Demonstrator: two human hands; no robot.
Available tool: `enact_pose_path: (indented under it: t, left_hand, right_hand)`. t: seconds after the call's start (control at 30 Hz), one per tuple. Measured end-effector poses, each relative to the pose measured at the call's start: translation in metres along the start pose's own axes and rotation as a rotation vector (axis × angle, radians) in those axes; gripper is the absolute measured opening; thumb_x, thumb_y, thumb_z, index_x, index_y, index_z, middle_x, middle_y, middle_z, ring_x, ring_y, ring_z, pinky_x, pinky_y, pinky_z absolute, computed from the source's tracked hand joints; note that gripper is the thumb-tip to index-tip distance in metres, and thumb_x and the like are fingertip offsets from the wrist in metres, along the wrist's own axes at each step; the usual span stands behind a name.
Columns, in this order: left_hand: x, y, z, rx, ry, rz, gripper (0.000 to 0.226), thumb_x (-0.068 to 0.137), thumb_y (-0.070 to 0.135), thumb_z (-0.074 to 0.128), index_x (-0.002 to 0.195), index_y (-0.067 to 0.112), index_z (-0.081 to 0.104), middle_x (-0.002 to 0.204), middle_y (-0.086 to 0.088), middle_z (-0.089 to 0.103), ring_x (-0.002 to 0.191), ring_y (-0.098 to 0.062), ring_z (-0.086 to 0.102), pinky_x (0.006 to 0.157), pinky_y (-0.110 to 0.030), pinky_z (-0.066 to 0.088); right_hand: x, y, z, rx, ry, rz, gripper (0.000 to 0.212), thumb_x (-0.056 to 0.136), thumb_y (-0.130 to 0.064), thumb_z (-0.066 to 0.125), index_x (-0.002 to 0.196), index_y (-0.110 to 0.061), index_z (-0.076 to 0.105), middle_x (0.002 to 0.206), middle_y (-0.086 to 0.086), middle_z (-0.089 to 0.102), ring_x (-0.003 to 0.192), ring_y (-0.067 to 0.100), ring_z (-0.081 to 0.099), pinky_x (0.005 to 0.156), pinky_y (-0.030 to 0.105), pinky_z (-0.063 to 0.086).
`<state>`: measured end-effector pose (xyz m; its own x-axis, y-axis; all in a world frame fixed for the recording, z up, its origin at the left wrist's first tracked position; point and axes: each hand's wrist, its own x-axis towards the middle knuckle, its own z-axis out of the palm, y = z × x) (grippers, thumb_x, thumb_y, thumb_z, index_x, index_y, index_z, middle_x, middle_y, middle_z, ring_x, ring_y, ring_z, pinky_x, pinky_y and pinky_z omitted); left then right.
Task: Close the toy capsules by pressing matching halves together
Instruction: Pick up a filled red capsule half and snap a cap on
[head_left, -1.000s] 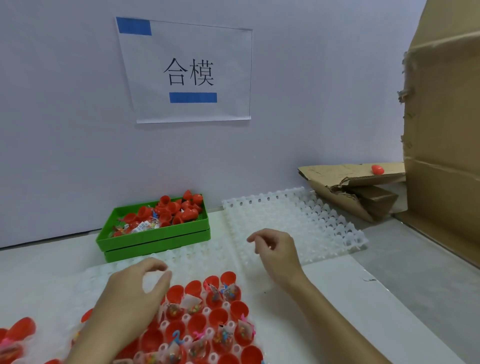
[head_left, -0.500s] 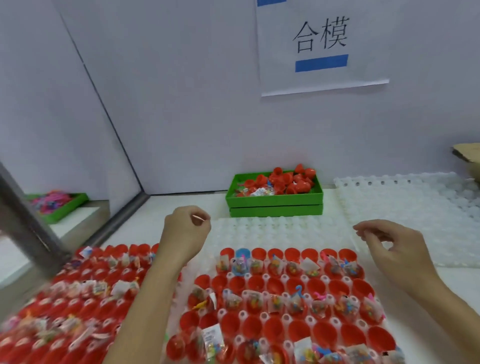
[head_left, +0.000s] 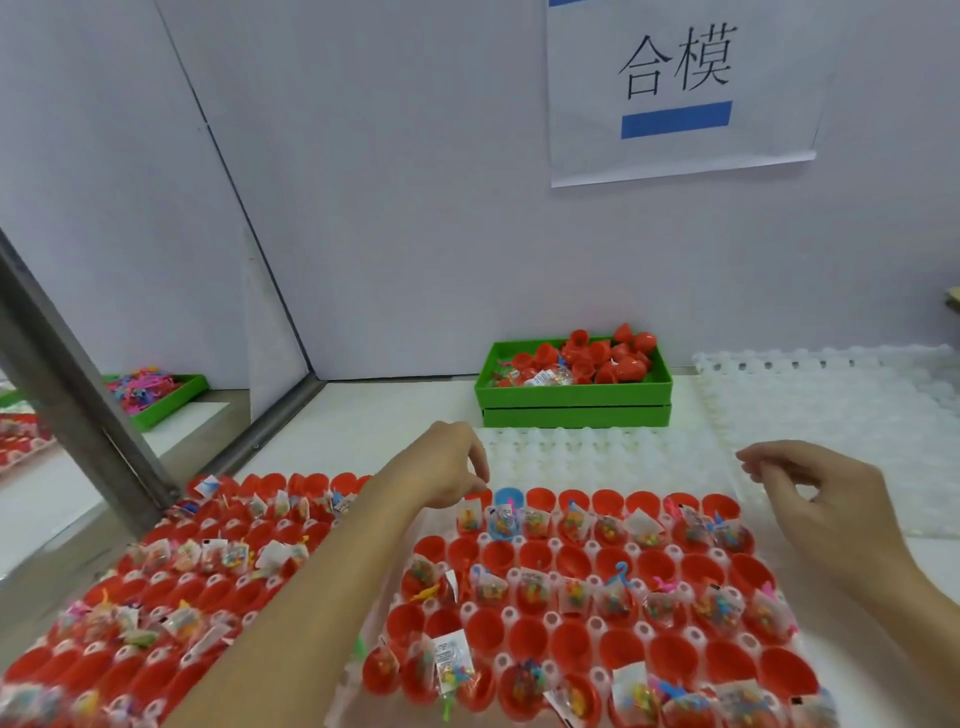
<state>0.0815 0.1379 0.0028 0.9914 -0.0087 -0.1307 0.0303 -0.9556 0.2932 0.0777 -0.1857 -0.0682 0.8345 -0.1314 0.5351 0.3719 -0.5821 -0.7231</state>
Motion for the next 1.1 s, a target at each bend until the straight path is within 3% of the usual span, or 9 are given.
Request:
enact_pose_path:
  t: [0.23, 0.3, 0.47, 0.67, 0.83, 0.97, 1.1]
  left_hand:
    - [0.015, -0.003, 0.004, 0.135, -0.030, 0.055, 0.005, 0.087, 0.017, 0.074, 0.091, 0.015, 0.076, 0.104, 0.000, 0.062, 0.070, -0.008, 0.053, 0.058, -0.017, 0.038]
    - [0.016, -0.003, 0.006, 0.152, 0.002, 0.068, 0.002, 0.087, 0.015, 0.074, 0.087, 0.015, 0.076, 0.096, 0.002, 0.057, 0.071, -0.009, 0.054, 0.059, -0.018, 0.039]
    - [0.016, 0.005, -0.005, 0.161, 0.100, 0.080, 0.011, 0.087, 0.002, 0.070, 0.093, 0.008, 0.077, 0.102, -0.010, 0.070, 0.083, -0.019, 0.068, 0.079, -0.033, 0.058]
    - [0.012, 0.040, -0.039, 0.141, 0.195, 0.174, 0.013, 0.085, 0.003, 0.072, 0.096, 0.006, 0.078, 0.099, -0.011, 0.074, 0.083, -0.019, 0.070, 0.082, -0.039, 0.059]
    - [0.005, 0.098, -0.028, 0.031, 0.200, 0.367, 0.011, 0.083, 0.003, 0.074, 0.090, 0.010, 0.080, 0.091, -0.002, 0.076, 0.073, -0.010, 0.066, 0.079, -0.035, 0.059]
    - [-0.001, 0.139, 0.000, 0.000, 0.176, 0.501, 0.018, 0.085, 0.002, 0.070, 0.089, 0.016, 0.080, 0.087, 0.002, 0.076, 0.077, -0.013, 0.069, 0.075, -0.039, 0.060]
    - [0.000, 0.158, 0.013, 0.005, 0.186, 0.551, 0.029, 0.083, -0.005, 0.065, 0.088, 0.019, 0.081, 0.080, 0.006, 0.068, 0.078, -0.016, 0.065, 0.068, -0.040, 0.059]
  right_hand:
    - [-0.002, 0.001, 0.001, 0.031, -0.006, 0.043, 0.033, 0.089, 0.008, 0.057, 0.085, -0.021, 0.071, 0.085, -0.006, 0.071, 0.084, 0.017, 0.068, 0.077, 0.002, 0.044]
    - [-0.001, 0.001, 0.001, 0.035, -0.004, 0.044, 0.032, 0.089, 0.008, 0.057, 0.086, -0.020, 0.071, 0.086, -0.004, 0.071, 0.085, 0.018, 0.068, 0.077, 0.002, 0.045]
    - [0.000, -0.003, -0.001, 0.006, -0.004, 0.002, 0.030, 0.088, 0.011, 0.058, 0.088, -0.015, 0.072, 0.083, -0.003, 0.070, 0.082, 0.022, 0.067, 0.076, 0.001, 0.045]
    - [0.001, -0.026, -0.005, 0.055, 0.002, -0.047, 0.029, 0.088, 0.010, 0.060, 0.090, -0.017, 0.073, 0.081, -0.005, 0.071, 0.081, 0.013, 0.068, 0.074, 0.005, 0.048]
    - [-0.002, -0.048, -0.005, 0.189, -0.280, 0.060, 0.022, 0.090, -0.007, 0.064, 0.097, -0.024, 0.075, 0.078, -0.010, 0.075, 0.076, 0.007, 0.071, 0.072, 0.022, 0.057]
    - [-0.004, -0.055, -0.008, 0.377, -0.505, 0.116, 0.027, 0.093, -0.021, 0.063, 0.118, -0.030, 0.067, 0.094, -0.013, 0.077, 0.088, 0.005, 0.072, 0.077, 0.015, 0.055]
    - [-0.007, -0.052, -0.012, 0.619, -0.536, 0.194, 0.022, 0.095, -0.021, 0.058, 0.106, -0.028, 0.076, 0.101, 0.001, 0.077, 0.094, 0.014, 0.073, 0.076, 0.016, 0.054]
